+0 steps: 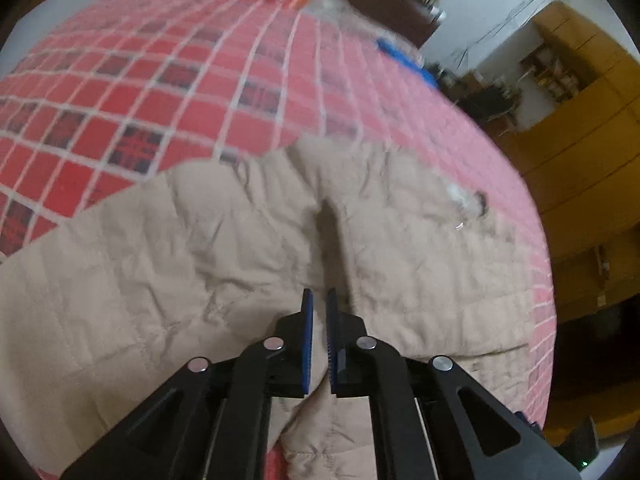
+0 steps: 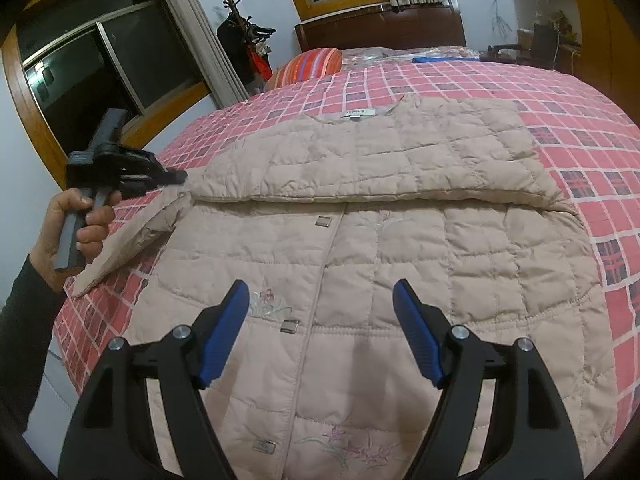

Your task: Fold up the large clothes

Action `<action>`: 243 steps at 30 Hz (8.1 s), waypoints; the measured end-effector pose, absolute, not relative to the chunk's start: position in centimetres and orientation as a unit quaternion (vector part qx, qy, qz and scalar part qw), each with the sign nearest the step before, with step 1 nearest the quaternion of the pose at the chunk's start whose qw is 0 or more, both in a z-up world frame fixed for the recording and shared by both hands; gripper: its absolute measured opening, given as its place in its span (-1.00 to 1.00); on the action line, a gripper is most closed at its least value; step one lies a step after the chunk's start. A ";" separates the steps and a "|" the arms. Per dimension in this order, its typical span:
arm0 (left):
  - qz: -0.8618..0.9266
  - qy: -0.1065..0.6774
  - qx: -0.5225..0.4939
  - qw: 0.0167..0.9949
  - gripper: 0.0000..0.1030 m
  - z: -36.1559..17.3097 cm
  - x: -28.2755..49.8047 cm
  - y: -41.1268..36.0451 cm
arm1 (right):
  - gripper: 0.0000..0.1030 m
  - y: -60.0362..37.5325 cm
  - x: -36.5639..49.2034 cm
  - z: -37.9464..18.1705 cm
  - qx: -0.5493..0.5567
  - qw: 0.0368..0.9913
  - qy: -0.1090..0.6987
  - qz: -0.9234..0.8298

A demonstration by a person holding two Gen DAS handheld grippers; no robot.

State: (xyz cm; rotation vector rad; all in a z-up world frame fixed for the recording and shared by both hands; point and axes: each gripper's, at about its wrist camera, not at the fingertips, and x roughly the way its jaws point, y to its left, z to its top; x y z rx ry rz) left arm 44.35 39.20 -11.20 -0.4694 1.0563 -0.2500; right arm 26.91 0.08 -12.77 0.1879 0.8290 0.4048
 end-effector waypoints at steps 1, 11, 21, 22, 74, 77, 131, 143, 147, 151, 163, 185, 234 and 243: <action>-0.130 0.492 -0.222 0.832 -0.83 -10.7 44.2 38.7 | 0.46 0.1 26.9 -12.8 0.092 0.891 0.399 0.196; -0.136 0.530 -0.218 0.808 -0.50 -16.4 46.3 34.7 | 0.51 0.8 26.2 -11.8 0.087 0.894 0.390 0.203; -0.092 0.426 -0.313 0.844 0.54 -12.6 34.8 45.3 | 0.55 1.5 25.8 -11.0 0.095 0.888 0.386 0.233; -0.068 0.419 -0.337 0.841 0.55 -12.9 32.5 47.8 | 0.55 2.0 25.7 -10.8 0.090 0.887 0.384 0.240; -0.085 0.335 -0.225 0.911 -0.70 0.0 37.9 40.1 | 0.70 0.8 23.8 -9.5 0.118 0.887 0.381 0.233; -0.103 0.367 -0.206 0.901 -0.70 -2.3 39.7 36.2 | 0.70 0.0 23.8 -9.8 0.125 0.888 0.381 0.224; -0.123 0.369 -0.317 0.865 0.51 -10.2 30.6 43.7 | -0.92 -5.8 48.0 -3.2 0.283 0.805 0.461 0.242; -0.180 0.404 -0.331 0.834 0.51 -11.9 38.1 39.1 | -0.92 -13.0 46.2 -10.3 0.301 0.805 0.477 0.183; -0.179 0.425 -0.321 0.827 0.51 -13.1 40.6 37.8 | -0.92 -13.4 46.3 -12.4 0.307 0.800 0.484 0.175; -0.170 0.446 -0.308 0.823 0.51 -14.6 42.4 36.9 | -0.90 -13.9 46.7 -14.7 0.302 0.797 0.496 0.162; -0.196 0.456 -0.292 0.817 0.52 -11.7 48.6 35.9 | -0.70 -14.1 48.3 -12.1 0.304 0.808 0.461 0.204; -0.222 0.498 -0.251 0.800 0.51 -13.9 42.6 34.5 | -0.71 -12.3 43.3 -14.2 0.253 0.794 0.516 0.196; -0.255 0.623 -0.268 0.689 -0.52 -19.7 14.8 36.4 | -0.64 -22.6 15.9 -17.7 0.299 0.692 0.599 0.269; -0.273 0.574 -0.293 0.714 -0.76 -16.6 14.8 35.6 | -0.80 -21.8 16.2 -14.4 0.307 0.714 0.559 0.289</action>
